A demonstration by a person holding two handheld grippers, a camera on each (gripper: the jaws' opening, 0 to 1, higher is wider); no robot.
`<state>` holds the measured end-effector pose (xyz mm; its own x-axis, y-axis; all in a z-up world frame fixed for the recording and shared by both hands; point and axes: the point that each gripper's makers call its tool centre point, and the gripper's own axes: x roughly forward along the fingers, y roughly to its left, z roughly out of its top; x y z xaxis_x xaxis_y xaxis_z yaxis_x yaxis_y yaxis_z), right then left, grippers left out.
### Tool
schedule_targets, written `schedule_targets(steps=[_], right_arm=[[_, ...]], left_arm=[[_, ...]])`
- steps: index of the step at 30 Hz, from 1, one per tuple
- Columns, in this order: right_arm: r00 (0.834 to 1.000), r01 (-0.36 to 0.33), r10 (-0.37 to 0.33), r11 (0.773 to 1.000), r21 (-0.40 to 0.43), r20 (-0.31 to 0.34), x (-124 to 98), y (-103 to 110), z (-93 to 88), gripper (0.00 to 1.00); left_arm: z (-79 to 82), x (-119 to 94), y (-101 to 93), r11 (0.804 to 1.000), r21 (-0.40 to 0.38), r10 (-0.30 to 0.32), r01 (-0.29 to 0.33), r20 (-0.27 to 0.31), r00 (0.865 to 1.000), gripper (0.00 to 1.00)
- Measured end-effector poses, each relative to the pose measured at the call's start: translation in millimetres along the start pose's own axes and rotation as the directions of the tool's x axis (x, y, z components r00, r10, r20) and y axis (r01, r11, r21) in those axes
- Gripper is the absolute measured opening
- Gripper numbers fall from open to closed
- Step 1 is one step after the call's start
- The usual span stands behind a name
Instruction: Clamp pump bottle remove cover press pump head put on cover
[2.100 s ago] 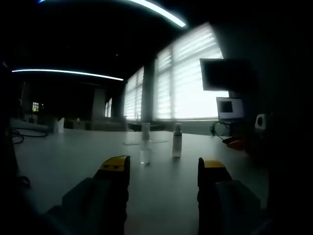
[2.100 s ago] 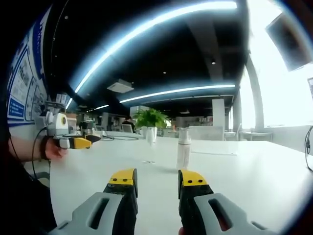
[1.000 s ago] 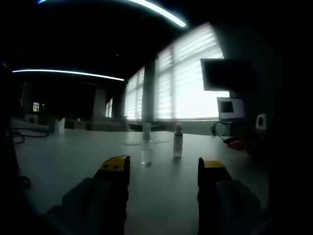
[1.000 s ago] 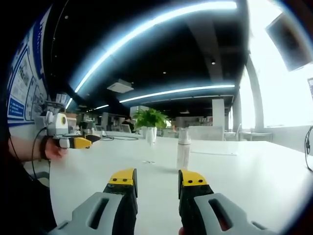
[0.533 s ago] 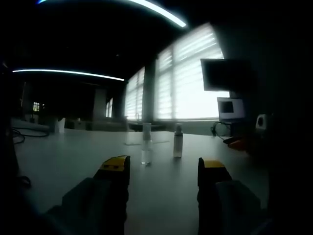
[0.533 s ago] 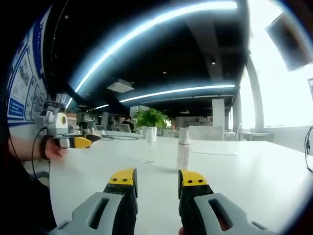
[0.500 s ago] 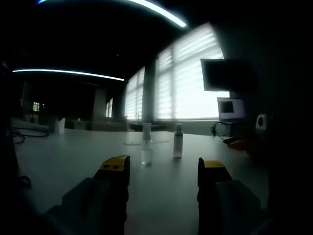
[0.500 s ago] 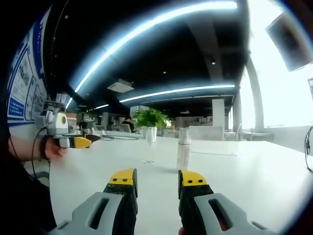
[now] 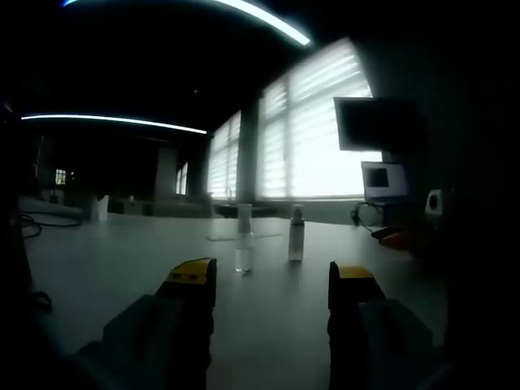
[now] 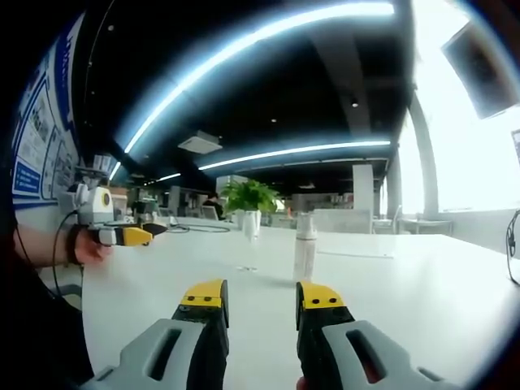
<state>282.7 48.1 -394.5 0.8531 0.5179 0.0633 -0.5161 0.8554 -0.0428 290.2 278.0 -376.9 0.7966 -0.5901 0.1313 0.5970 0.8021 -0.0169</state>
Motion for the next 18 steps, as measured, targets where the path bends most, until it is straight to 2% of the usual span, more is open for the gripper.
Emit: schedule_targets(steps=[15,18], right_arm=[[1.000,-0.002,0.002,1.000,-0.001,0.002,-0.1,0.2,0.7,0.28],[1.000,-0.002,0.002,1.000,-0.002,0.002,-0.1,0.3,0.7,0.28]], left_arm=[[-1.9,0.2,10.2,1.000,0.004,0.017,-0.017,-0.003,1.000,0.45],[-1.4,0.6,14.5,0.999,-0.025,0.025,-0.025,0.000,1.000,0.45]])
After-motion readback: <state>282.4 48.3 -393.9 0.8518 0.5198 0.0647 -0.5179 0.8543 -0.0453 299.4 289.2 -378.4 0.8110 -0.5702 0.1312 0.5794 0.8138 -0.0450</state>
